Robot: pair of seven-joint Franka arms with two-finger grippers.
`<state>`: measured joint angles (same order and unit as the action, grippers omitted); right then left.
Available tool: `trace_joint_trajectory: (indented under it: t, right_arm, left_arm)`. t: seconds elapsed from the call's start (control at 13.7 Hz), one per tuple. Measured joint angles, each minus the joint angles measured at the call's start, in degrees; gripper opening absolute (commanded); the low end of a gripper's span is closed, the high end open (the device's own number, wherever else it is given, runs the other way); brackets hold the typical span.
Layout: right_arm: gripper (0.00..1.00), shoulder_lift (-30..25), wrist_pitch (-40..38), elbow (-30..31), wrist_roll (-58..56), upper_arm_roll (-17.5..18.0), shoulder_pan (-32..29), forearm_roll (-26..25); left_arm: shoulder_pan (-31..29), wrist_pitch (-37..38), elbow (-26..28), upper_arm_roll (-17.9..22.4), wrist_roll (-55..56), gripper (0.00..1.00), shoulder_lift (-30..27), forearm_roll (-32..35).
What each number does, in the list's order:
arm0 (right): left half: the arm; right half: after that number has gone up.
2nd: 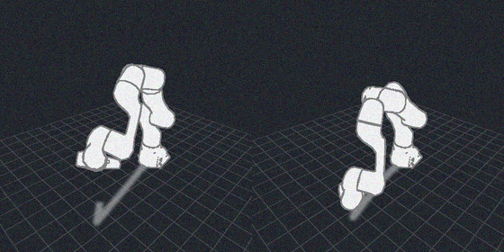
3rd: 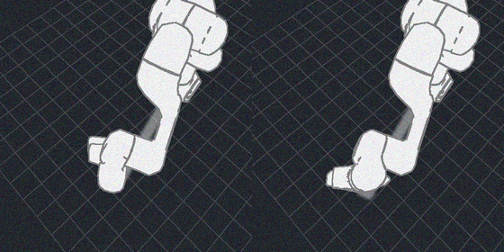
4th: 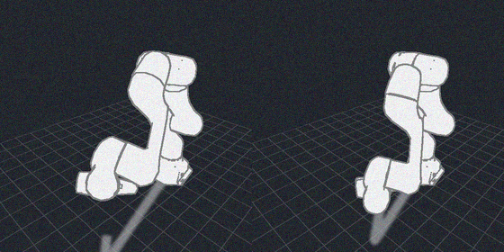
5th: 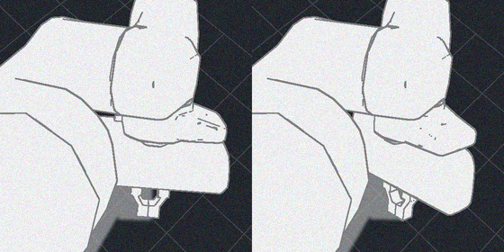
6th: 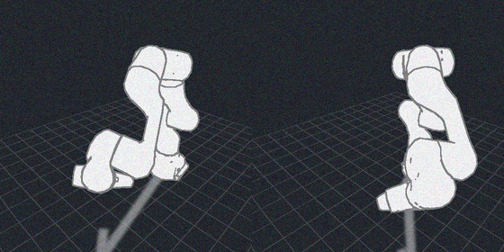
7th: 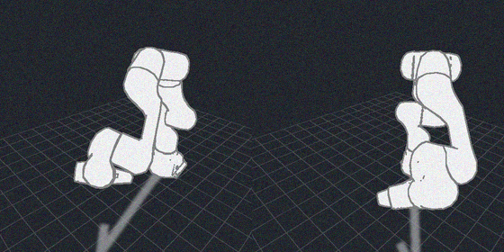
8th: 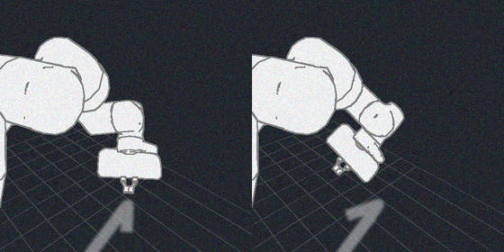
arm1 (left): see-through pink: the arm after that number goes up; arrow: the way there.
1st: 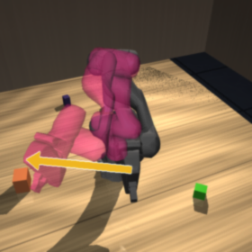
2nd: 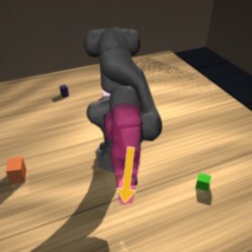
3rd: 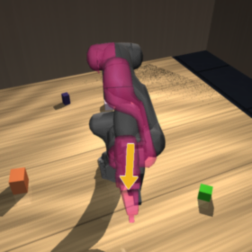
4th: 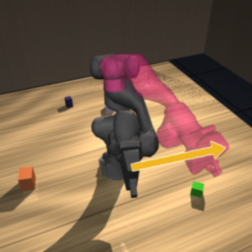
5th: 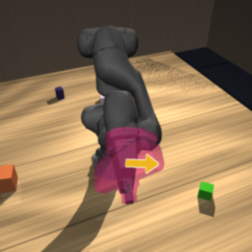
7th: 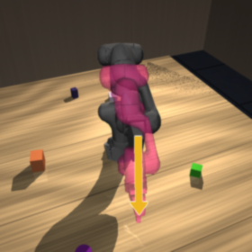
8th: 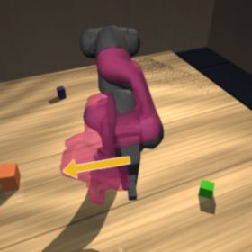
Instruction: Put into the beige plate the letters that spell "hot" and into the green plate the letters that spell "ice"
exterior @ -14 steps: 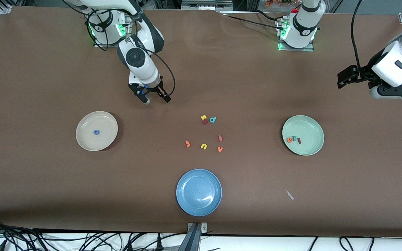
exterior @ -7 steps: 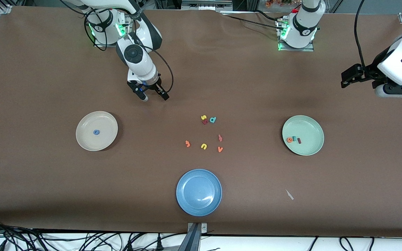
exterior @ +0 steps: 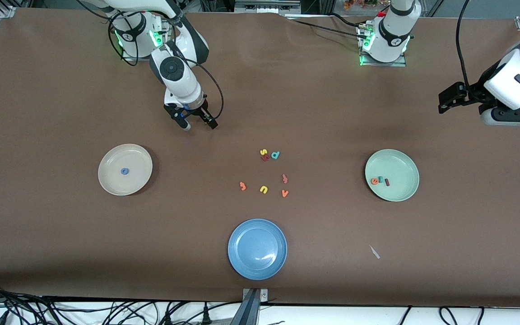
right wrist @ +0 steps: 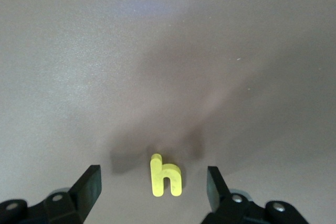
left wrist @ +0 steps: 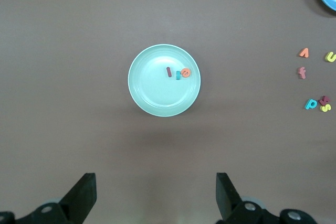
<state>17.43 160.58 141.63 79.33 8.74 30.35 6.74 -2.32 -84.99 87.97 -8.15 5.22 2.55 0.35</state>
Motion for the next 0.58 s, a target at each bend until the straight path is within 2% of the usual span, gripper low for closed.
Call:
trace_joint_trajectory:
  t: [0.58]
  right_arm:
    - [0.67,0.2,1.3,0.4,0.0,0.6,0.0,0.0]
  left_arm:
    - [0.0,0.0,0.0,0.0,0.0,1.00,0.0,0.0]
